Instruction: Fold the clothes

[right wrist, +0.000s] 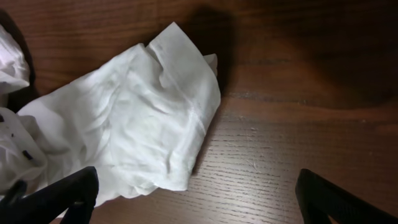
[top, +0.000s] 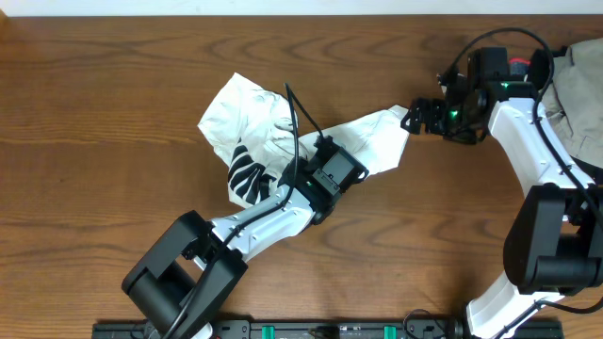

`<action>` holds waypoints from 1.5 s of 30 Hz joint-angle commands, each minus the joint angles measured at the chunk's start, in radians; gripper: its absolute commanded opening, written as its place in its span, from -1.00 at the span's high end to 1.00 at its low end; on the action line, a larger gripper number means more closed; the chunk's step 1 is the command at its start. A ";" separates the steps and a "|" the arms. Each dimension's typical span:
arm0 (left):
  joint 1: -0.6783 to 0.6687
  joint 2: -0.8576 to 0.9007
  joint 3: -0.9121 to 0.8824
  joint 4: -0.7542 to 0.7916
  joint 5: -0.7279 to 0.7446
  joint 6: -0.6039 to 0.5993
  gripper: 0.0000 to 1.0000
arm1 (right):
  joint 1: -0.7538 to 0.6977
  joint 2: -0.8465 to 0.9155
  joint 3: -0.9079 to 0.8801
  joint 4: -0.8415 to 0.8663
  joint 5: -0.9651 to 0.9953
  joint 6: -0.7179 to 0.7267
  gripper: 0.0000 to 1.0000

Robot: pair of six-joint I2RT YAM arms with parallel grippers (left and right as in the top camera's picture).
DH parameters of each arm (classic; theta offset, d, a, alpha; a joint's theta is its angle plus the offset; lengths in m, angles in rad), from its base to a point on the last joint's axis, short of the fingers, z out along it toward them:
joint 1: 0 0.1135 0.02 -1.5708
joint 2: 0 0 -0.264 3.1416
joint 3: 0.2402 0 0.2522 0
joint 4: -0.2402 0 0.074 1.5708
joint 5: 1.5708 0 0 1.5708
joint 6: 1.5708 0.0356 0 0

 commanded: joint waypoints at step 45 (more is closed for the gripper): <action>0.018 -0.018 0.019 0.012 -0.027 -0.095 0.88 | 0.083 0.194 0.004 0.236 -0.003 0.039 0.92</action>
